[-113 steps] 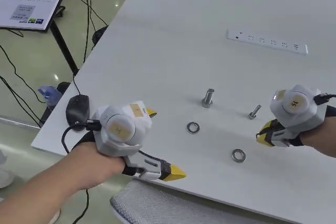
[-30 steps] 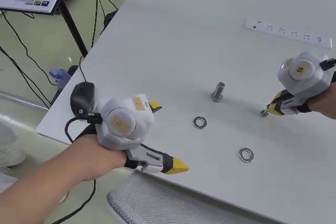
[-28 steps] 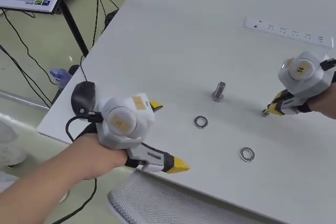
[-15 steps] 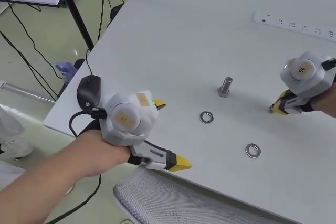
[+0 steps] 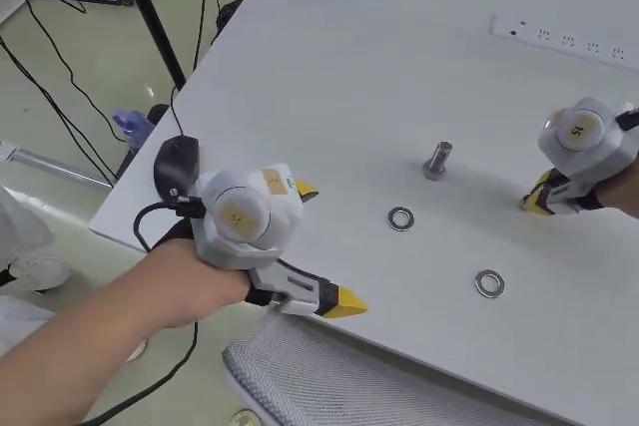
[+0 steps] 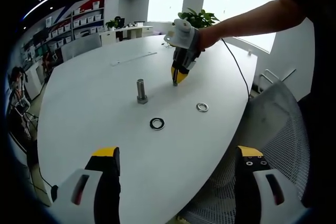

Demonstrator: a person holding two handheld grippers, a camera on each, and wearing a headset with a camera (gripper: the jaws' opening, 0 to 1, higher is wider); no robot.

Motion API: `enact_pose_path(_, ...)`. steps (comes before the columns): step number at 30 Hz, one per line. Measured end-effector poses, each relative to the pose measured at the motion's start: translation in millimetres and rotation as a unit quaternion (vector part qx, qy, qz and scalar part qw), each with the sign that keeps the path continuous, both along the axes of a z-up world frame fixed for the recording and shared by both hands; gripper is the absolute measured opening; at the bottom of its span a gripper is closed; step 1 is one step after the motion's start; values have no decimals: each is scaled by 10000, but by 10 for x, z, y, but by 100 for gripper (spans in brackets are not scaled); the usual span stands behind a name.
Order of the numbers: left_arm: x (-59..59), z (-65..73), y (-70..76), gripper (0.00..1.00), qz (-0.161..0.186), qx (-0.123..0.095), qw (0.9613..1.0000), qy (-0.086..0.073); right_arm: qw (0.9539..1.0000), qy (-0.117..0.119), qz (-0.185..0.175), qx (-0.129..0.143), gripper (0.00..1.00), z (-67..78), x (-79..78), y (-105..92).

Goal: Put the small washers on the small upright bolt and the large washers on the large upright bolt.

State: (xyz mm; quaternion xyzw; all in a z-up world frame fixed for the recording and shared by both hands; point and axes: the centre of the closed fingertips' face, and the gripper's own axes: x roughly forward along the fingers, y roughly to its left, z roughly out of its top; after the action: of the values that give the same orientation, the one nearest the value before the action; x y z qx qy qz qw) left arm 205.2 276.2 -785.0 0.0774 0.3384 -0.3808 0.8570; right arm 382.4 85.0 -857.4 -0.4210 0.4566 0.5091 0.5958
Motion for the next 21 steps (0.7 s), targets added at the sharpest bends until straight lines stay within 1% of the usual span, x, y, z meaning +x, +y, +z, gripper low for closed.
enact_pose_path(7, 7, 2, -6, 90, -12, 2, 10000, 11, 10000, 11, -27, 15, 13, -1, 0, -1)
enact_pose_path(13, 15, 21, 3, 91, 7, 29, 10000, -16, 10000, 8, 4, 50, 14, 1, -1, 2)
enact_pose_path(15, 9, 30, 9, 92, 21, 21, 10000, -26, 10000, -22, -17, 87, 16, 5, 12, 12)
enact_pose_path(17, 14, 36, 39, 93, 65, 46, 9999, -67, 9999, -78, -29, 139, 20, 18, 37, 28)
enact_pose_path(18, 7, 36, 44, 93, 65, 34, 10000, -55, 9998, -97, -23, 151, 21, 24, 48, 33)
enact_pose_path(21, -13, 35, 58, 93, 59, 57, 10000, -53, 9999, -46, -19, 133, 22, 33, 45, 27)
